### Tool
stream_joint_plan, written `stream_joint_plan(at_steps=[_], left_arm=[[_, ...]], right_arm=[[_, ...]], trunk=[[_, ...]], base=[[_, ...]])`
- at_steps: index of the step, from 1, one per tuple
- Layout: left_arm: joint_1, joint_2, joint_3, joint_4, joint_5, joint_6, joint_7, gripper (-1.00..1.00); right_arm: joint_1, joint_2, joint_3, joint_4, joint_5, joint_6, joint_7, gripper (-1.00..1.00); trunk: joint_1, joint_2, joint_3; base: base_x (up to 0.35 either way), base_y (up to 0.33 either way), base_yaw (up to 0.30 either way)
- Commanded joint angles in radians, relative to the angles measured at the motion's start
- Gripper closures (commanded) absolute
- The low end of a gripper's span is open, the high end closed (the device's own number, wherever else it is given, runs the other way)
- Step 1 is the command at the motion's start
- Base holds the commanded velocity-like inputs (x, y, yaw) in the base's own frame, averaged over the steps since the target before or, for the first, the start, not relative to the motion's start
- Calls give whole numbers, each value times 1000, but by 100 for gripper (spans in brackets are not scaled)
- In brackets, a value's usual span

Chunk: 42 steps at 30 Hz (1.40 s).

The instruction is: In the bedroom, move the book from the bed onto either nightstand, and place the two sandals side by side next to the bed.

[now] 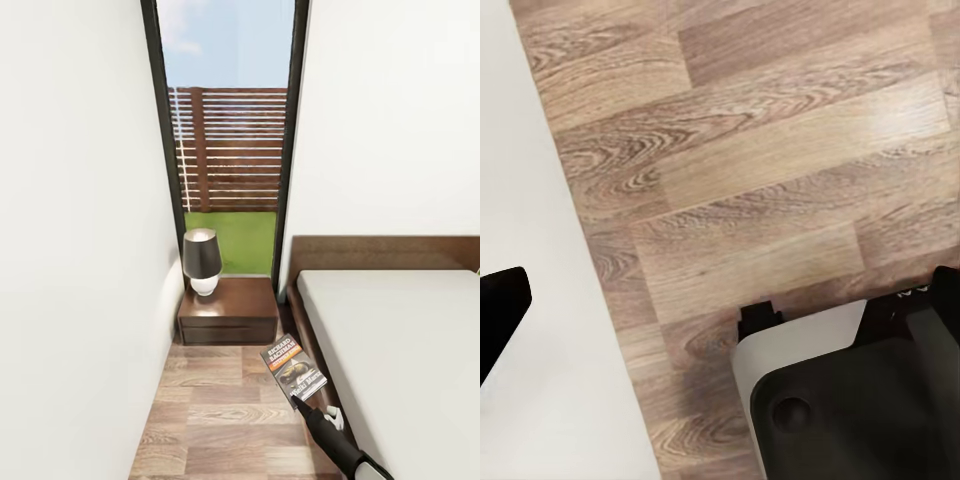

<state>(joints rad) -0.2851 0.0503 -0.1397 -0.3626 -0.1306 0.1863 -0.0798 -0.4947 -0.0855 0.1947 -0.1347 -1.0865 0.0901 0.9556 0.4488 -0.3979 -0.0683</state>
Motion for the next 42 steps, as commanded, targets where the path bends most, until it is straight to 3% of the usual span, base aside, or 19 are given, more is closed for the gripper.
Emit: stream_joint_plan(at_steps=[1, 42], left_arm=[[0, 0, 0, -3, -11, 5, -5, -100], [0, 0, -1, -4, -10, 5, -1, -100]], right_arm=[[-1, 0, 3, 0, -12, 10, 3, 100], [-1, -2, 3, 0, -12, 10, 1, 100]], trunk=[[1, -2, -2], [1, -2, -2]], base=[[335, 0, 0], [327, 0, 0]])
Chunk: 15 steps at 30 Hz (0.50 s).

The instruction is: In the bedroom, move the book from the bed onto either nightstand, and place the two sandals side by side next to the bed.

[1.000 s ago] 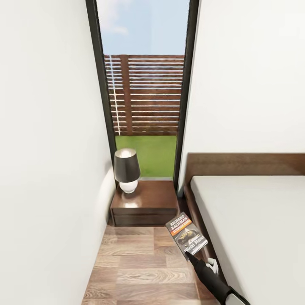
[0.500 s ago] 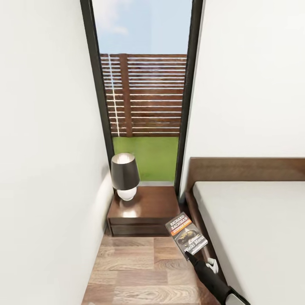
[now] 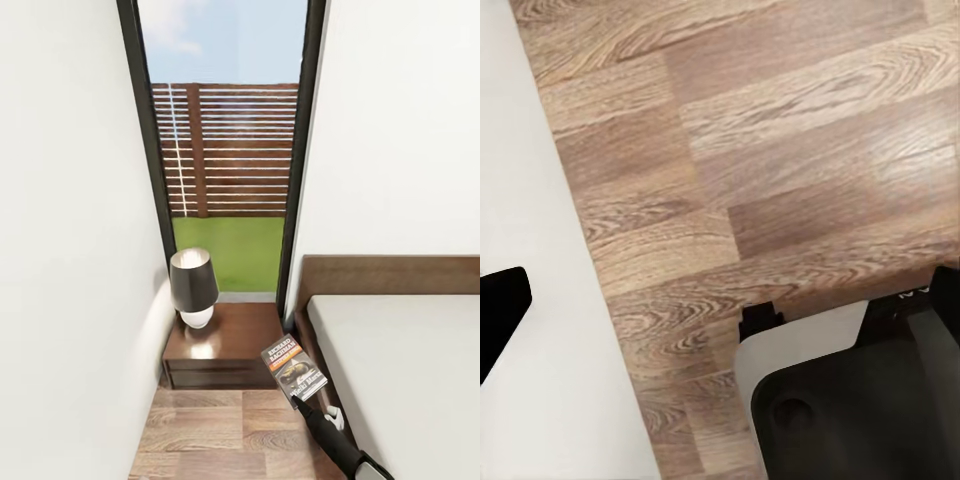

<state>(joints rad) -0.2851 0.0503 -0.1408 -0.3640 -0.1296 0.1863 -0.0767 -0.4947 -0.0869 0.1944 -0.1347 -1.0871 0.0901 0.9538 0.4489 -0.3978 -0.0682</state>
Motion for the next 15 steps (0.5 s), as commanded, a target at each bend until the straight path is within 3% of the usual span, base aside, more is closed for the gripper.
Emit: stream_joint_plan(at_steps=[1, 15], left_arm=[[0, 0, 0, -3, -11, 5, -5, -100], [0, 0, 0, -3, -11, 5, -4, -100]], right_arm=[[-1, 0, 3, 0, -12, 10, 3, 100], [-1, -1, 3, 0, -11, 10, 3, 100]], trunk=[[1, -2, -2], [1, -2, -2]], base=[[260, 0, 0], [233, 4, 0]])
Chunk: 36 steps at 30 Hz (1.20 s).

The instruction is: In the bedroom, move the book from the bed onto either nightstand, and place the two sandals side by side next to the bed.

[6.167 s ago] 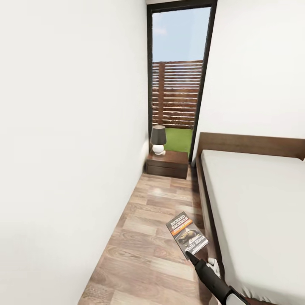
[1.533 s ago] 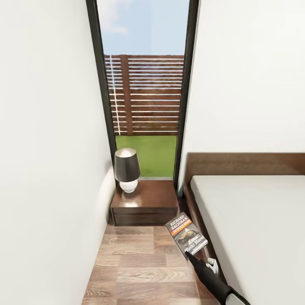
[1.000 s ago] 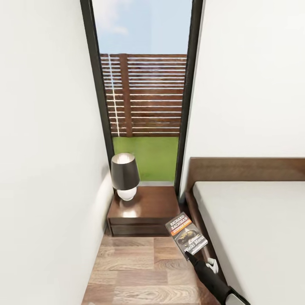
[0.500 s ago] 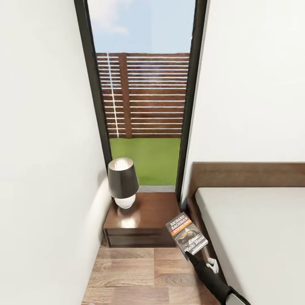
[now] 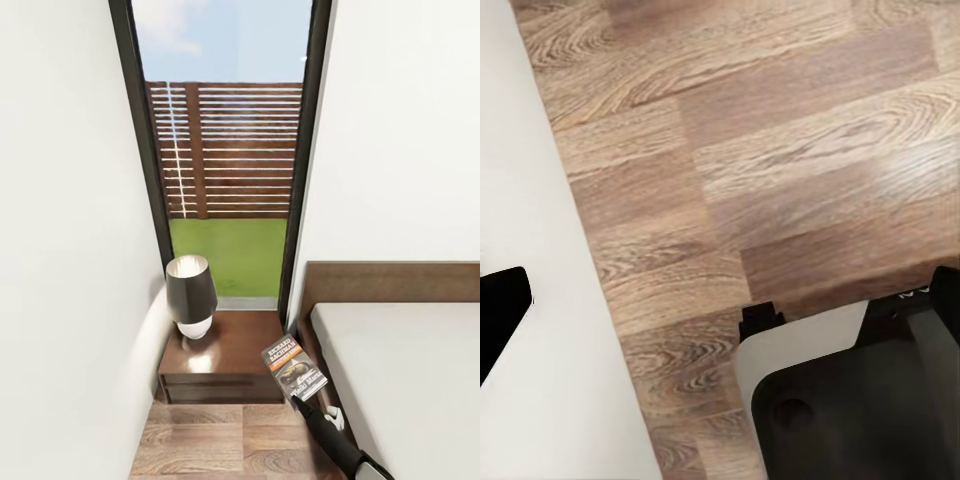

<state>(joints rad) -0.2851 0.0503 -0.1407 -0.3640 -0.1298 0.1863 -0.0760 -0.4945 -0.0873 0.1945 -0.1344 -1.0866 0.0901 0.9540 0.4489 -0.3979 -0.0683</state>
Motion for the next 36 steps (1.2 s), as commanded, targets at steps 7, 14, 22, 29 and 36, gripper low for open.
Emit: stream_joint_plan(at_steps=[7, 14, 22, 29, 36], left_arm=[[0, 0, 0, -3, -10, 5, -4, -100], [0, 0, 0, -3, -11, 5, -4, -100], [0, 0, 0, -3, -10, 4, -4, -100], [0, 0, 0, -3, -10, 4, -4, -100], [0, 0, 0, -3, -10, 4, -4, -100]], right_arm=[[-1, 0, 3, 1, -12, 10, 3, 100], [-1, 0, 3, 1, -12, 10, 3, 100], [-1, 1, 3, 0, -12, 10, 2, 100], [-1, 0, 3, 0, -12, 10, 2, 100], [-1, 1, 3, 1, -12, 10, 2, 100]], trunk=[[1, -2, -2], [1, -2, -2], [1, -2, -2], [1, -2, -2], [1, -2, -2]], base=[[285, 58, 0], [276, 37, 0], [269, 48, 0], [232, 6, 0], [233, 1, 0]])
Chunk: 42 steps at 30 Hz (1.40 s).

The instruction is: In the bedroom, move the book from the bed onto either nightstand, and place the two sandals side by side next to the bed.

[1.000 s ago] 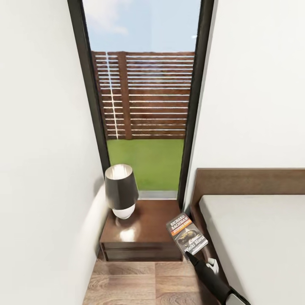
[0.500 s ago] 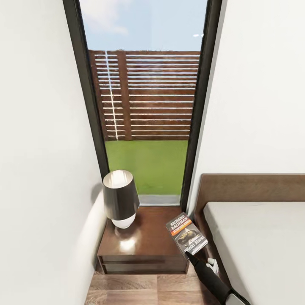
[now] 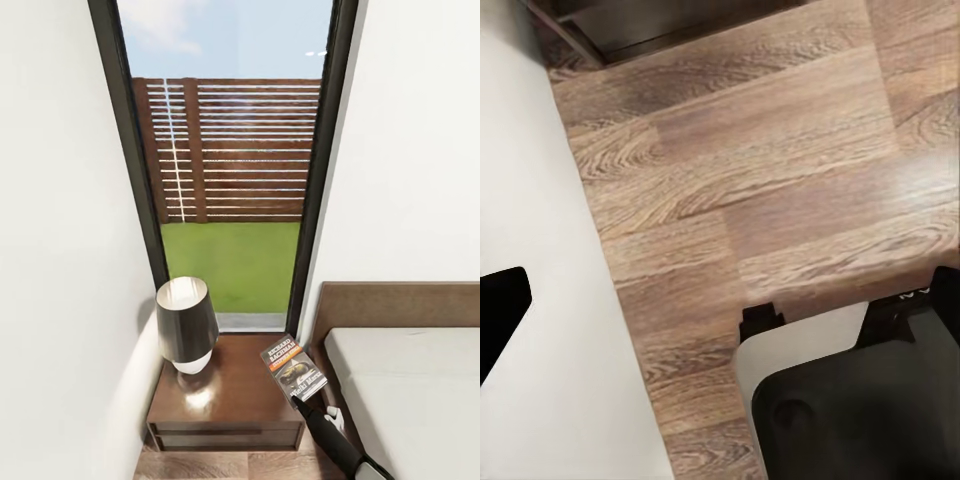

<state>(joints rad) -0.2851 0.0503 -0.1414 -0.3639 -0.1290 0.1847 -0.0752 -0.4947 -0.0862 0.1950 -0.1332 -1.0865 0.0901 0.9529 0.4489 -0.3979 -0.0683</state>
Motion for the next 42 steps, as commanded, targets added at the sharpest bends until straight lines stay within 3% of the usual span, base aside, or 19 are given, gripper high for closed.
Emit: stream_joint_plan(at_steps=[1, 16, 42], left_arm=[[0, 0, 0, -3, -11, 6, -5, -100], [0, 0, 0, -3, -11, 6, -3, -100], [0, 0, 0, -9, -11, 6, -2, -100]], right_arm=[[-1, 0, 3, 0, -12, 10, 3, 100], [-1, 0, 3, 0, -12, 10, 4, 100], [-1, -3, 3, 0, -12, 10, 4, 100]], trunk=[[1, -2, -2], [1, -2, -2], [1, -2, -2]], base=[[267, 0, 0], [185, 0, 0], [-21, 0, 0]])
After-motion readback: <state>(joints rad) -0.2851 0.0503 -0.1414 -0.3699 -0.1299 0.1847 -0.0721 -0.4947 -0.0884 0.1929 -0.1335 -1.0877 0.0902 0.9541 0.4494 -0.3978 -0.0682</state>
